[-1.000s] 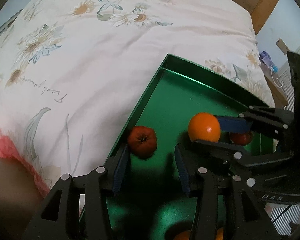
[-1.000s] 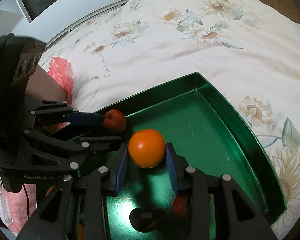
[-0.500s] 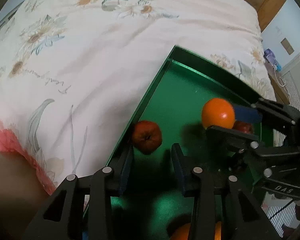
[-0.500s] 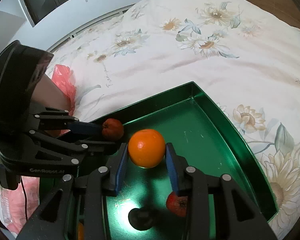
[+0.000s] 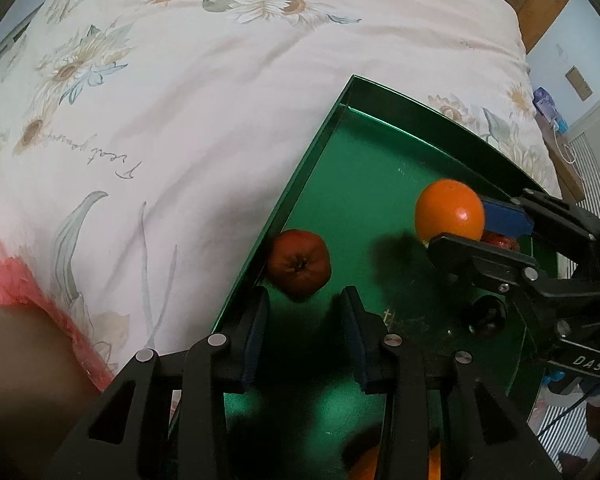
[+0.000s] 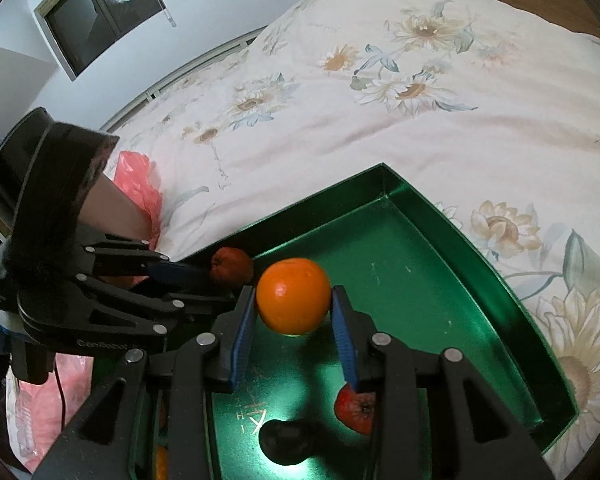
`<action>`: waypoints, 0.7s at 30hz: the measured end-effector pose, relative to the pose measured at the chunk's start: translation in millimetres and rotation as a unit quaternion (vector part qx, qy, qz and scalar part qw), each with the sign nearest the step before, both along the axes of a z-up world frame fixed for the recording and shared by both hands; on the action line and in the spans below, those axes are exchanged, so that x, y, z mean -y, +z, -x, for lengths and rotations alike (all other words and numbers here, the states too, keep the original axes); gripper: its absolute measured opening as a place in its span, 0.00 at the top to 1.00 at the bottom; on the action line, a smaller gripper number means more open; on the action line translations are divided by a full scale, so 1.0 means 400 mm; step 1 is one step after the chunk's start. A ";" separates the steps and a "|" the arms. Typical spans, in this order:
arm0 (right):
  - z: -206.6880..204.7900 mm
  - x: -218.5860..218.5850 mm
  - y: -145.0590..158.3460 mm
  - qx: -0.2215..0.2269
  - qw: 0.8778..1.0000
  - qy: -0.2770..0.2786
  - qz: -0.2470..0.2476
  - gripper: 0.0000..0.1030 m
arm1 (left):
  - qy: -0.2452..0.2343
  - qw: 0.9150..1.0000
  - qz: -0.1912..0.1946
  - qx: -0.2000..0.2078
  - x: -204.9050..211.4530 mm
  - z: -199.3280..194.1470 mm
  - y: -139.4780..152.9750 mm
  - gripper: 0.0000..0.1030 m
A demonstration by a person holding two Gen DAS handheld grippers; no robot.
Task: Organize fruits
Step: 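Lower the red apple into the tray with the left gripper while the right gripper releases the orange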
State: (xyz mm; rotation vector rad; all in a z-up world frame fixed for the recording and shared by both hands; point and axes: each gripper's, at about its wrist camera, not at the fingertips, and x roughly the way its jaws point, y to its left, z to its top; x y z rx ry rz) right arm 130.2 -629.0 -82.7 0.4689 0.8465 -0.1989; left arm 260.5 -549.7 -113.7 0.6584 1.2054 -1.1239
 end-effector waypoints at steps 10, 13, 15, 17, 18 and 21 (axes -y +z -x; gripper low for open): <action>-0.008 -0.006 0.003 -0.005 1.000 0.012 0.006 0.71 | -0.010 1.000 0.008 0.010 0.026 0.018 -0.014 0.64; -0.009 -0.008 0.001 -0.009 1.000 0.015 0.008 0.71 | -0.005 0.999 0.031 0.011 0.026 0.023 -0.018 0.63; -0.010 -0.009 0.002 -0.011 1.000 0.018 0.011 0.71 | 0.001 0.999 0.043 0.009 0.022 0.021 -0.020 0.62; -0.012 -0.013 0.002 -0.014 1.000 0.023 0.014 0.71 | 0.008 0.998 0.057 0.005 0.018 0.019 -0.024 0.62; -0.014 -0.014 0.001 -0.015 1.000 0.023 0.015 0.71 | 0.008 0.998 0.059 0.005 0.014 0.018 -0.023 0.62; -0.019 -0.015 -0.001 -0.020 0.999 0.026 0.017 0.71 | 0.013 0.998 0.068 0.005 0.012 0.018 -0.024 0.61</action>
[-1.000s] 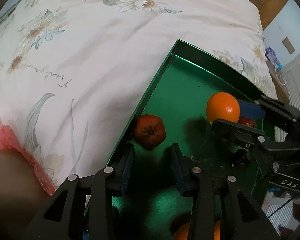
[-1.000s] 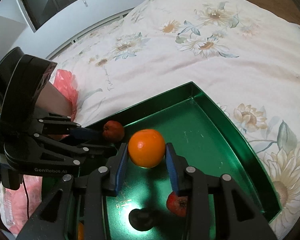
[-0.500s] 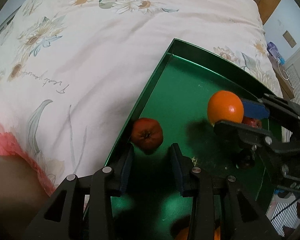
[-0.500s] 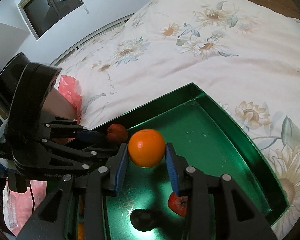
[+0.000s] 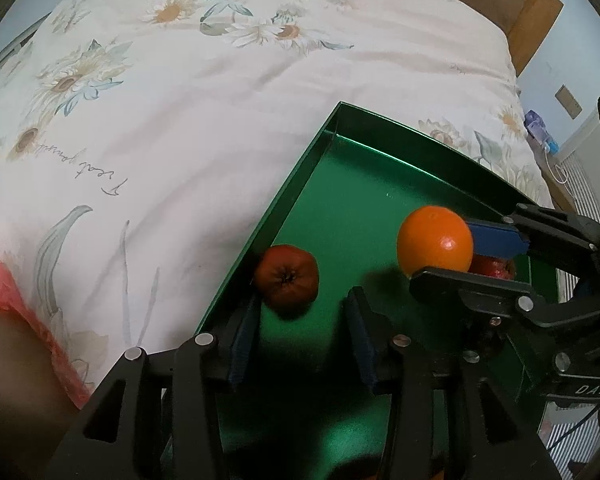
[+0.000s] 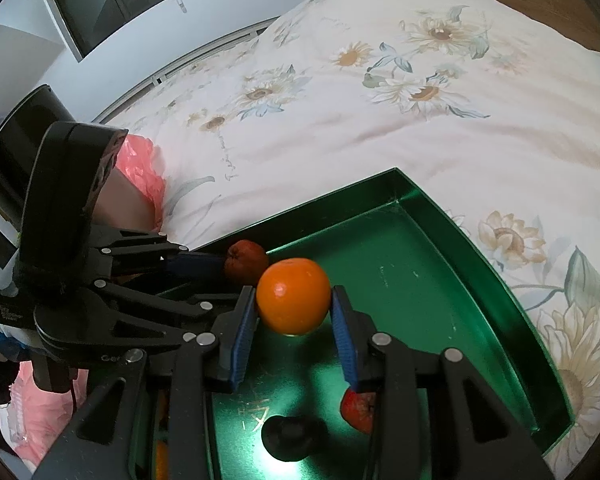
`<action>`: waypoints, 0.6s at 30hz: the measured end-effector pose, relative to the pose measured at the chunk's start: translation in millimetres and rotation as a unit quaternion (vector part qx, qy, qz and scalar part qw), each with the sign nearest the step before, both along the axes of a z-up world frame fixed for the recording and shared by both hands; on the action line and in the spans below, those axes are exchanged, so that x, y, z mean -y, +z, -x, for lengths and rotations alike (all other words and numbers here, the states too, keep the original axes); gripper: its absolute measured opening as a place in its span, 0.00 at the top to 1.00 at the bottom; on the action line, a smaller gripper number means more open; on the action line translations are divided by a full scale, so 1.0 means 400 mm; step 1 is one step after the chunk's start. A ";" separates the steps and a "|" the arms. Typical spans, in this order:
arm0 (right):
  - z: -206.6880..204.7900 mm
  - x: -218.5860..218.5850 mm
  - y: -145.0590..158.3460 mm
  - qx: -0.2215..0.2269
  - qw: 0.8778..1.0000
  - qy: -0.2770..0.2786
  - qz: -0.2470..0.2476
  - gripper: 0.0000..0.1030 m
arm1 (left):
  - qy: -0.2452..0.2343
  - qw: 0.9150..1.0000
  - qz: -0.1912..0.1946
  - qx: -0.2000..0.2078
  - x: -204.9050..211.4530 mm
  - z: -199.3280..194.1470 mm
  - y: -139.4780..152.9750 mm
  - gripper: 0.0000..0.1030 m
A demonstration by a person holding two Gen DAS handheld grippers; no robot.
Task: Organize fruits
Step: 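Lower the red apple into the tray with the left gripper while the right gripper releases the orange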
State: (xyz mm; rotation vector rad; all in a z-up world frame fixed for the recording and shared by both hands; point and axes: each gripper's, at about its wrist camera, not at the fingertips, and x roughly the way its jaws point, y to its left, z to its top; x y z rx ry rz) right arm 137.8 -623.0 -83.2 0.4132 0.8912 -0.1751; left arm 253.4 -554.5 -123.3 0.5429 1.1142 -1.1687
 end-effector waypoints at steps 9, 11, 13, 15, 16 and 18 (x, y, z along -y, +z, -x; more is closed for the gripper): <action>-0.003 -0.010 -0.002 -0.015 1.000 0.001 0.007 0.65 | 0.004 1.000 -0.002 0.023 -0.004 0.018 0.004 0.55; 0.003 -0.012 0.008 -0.011 1.000 -0.001 0.012 0.32 | 0.007 0.999 -0.007 0.034 -0.007 0.026 0.008 0.55; 0.009 -0.011 0.022 -0.005 1.000 -0.003 0.016 0.31 | 0.016 0.999 -0.004 0.030 -0.013 0.025 0.014 0.55; 0.012 -0.011 0.033 -0.003 1.000 -0.002 0.022 0.31 | 0.023 0.999 -0.005 0.032 -0.020 0.025 0.019 0.55; 0.014 -0.012 0.037 -0.004 1.000 -0.002 0.025 0.31 | 0.026 0.999 -0.002 0.031 -0.025 0.027 0.025 0.55; 0.020 -0.011 0.045 -0.007 1.000 -0.003 0.030 0.31 | 0.029 0.999 0.007 0.032 -0.028 0.033 0.040 0.55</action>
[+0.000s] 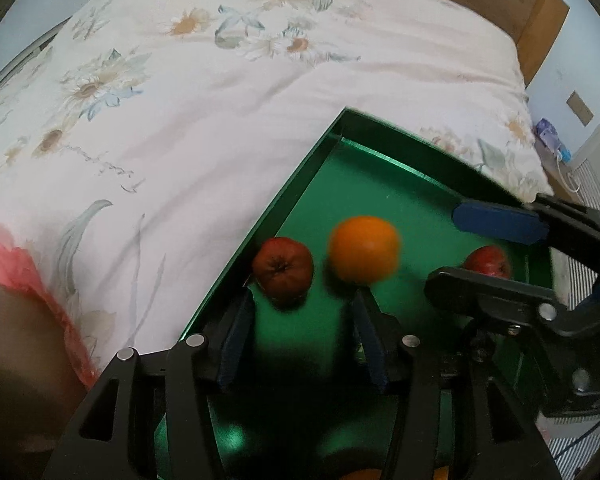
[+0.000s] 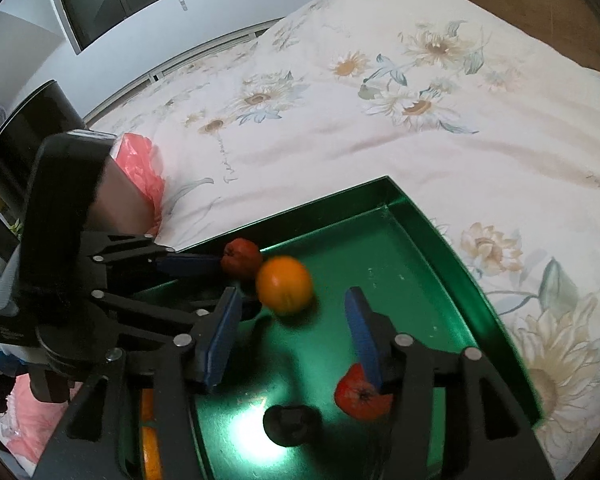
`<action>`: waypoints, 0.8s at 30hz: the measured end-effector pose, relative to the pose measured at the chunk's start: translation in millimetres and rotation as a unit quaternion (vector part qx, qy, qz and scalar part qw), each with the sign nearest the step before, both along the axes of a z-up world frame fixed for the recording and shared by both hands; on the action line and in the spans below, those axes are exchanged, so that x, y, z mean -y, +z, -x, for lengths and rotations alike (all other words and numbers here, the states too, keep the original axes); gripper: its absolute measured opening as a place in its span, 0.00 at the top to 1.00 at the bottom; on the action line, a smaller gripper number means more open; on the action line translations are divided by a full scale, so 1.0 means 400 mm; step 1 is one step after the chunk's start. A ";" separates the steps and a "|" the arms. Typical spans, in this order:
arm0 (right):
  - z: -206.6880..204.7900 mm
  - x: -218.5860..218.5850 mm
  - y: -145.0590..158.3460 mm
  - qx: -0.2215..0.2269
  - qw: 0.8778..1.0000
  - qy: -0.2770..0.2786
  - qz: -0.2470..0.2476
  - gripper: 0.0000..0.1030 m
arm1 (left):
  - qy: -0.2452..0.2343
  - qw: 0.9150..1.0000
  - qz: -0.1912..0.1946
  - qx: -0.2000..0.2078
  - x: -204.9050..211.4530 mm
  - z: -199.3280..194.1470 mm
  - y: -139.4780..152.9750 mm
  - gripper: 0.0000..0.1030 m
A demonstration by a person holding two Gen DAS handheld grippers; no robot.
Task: Organize fruits
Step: 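Lower the red apple into the tray with the left gripper while the right gripper releases the orange, then withdraw both open grippers from the green tray toward the remaining fruit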
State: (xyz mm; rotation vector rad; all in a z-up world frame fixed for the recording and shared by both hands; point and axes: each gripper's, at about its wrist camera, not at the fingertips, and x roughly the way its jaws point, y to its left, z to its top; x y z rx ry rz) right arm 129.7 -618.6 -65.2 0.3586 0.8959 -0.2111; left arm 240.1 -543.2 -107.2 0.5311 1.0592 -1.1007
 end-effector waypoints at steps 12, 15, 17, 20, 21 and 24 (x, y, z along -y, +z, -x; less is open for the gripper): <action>0.052 0.004 0.046 -0.015 0.999 -0.031 0.024 0.30 | -0.014 0.999 0.032 0.010 -0.021 0.061 0.117 0.55; 0.067 0.002 0.057 -0.020 0.999 -0.035 0.032 0.30 | -0.020 0.999 0.034 0.011 -0.038 0.084 0.141 0.55; 0.077 -0.003 0.064 -0.025 0.998 -0.037 0.036 0.29 | -0.024 0.999 0.038 0.009 -0.053 0.102 0.157 0.55; 0.090 -0.014 0.075 -0.030 0.998 -0.037 0.042 0.29 | -0.031 0.999 0.042 0.004 -0.079 0.131 0.175 0.55; 0.094 -0.019 0.079 -0.032 0.998 -0.035 0.043 0.29 | -0.034 0.998 0.044 0.004 -0.091 0.142 0.182 0.55; 0.101 -0.039 0.090 -0.038 0.998 -0.030 0.049 0.29 | -0.036 0.998 0.046 0.001 -0.127 0.166 0.198 0.55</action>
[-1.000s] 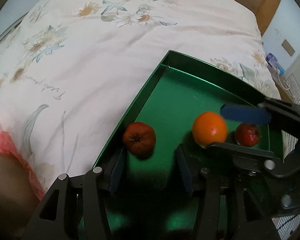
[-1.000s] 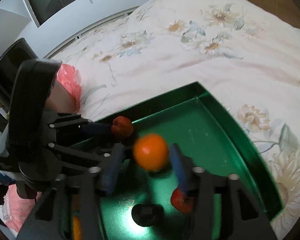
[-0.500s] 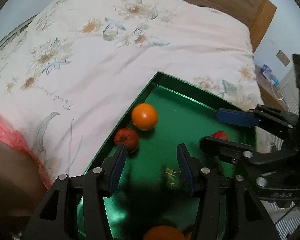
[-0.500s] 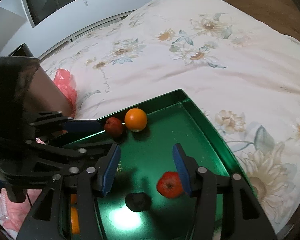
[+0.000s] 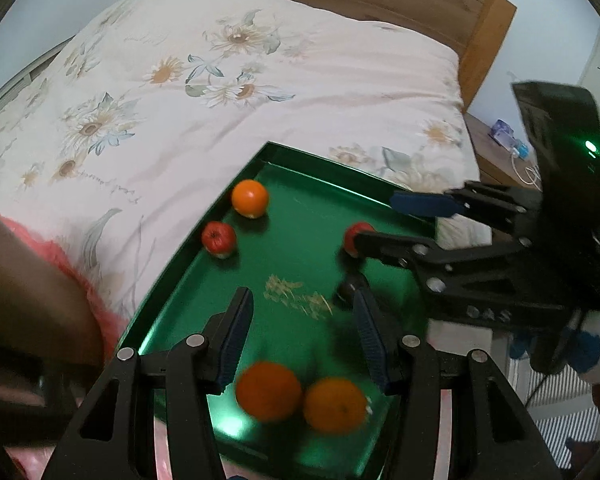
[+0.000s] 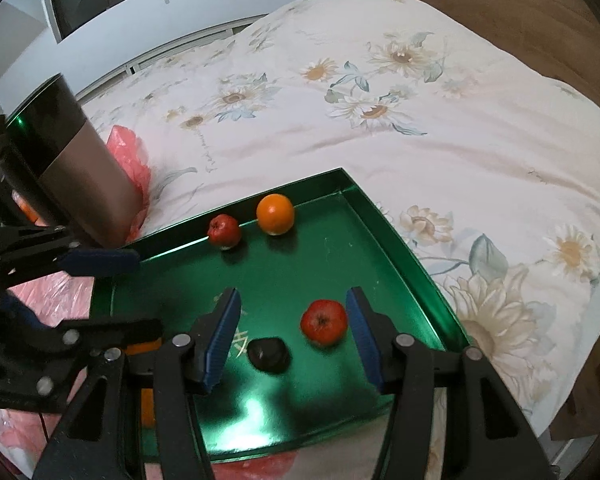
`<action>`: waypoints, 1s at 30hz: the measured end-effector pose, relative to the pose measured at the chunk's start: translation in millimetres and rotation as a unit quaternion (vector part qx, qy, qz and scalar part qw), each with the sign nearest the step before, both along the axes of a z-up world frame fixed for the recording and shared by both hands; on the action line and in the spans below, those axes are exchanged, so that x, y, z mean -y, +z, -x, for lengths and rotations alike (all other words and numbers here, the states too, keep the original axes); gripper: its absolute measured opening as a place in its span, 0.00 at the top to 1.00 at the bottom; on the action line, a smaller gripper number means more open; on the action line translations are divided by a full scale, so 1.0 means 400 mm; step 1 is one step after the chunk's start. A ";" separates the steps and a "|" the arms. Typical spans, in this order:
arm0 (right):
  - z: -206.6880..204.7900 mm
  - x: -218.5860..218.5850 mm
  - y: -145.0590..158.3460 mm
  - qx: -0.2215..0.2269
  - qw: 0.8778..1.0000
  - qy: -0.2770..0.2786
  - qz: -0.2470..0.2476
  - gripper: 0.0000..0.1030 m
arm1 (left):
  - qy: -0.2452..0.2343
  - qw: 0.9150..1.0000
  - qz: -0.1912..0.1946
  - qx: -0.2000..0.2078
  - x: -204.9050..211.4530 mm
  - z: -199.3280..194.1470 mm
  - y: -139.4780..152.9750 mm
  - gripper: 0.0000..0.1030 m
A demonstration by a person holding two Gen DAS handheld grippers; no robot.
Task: Organize fruits
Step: 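Withdraw both open grippers from the green tray toward the remaining fruit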
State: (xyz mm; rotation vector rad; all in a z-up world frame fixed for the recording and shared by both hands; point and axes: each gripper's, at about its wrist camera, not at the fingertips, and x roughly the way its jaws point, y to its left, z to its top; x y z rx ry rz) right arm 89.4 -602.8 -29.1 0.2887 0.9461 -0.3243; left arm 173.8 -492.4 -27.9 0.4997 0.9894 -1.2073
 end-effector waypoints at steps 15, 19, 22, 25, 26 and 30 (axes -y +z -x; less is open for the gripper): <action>-0.027 -0.276 0.030 -0.021 0.995 0.094 -0.018 0.29 | 0.088 0.996 -0.007 -0.029 -0.359 -0.008 0.046 0.55; -0.049 -0.369 0.028 -0.026 0.991 0.124 -0.032 0.29 | 0.131 0.991 -0.007 -0.026 -0.465 -0.041 0.055 0.55; -0.077 -0.458 0.030 -0.028 0.986 0.161 -0.040 0.29 | 0.161 0.987 -0.007 -0.024 -0.544 -0.066 0.058 0.54; -0.118 -0.554 0.030 -0.027 0.978 0.202 -0.043 0.29 | 0.190 0.981 -0.005 -0.023 -0.620 -0.091 0.053 0.54; -0.135 -0.587 0.028 -0.027 0.975 0.215 -0.044 0.29 | 0.204 0.979 -0.004 -0.022 -0.651 -0.102 0.049 0.54; -0.201 -0.692 0.020 -0.023 0.967 0.252 -0.043 0.29 | 0.239 0.971 -0.003 -0.024 -0.747 -0.135 0.026 0.53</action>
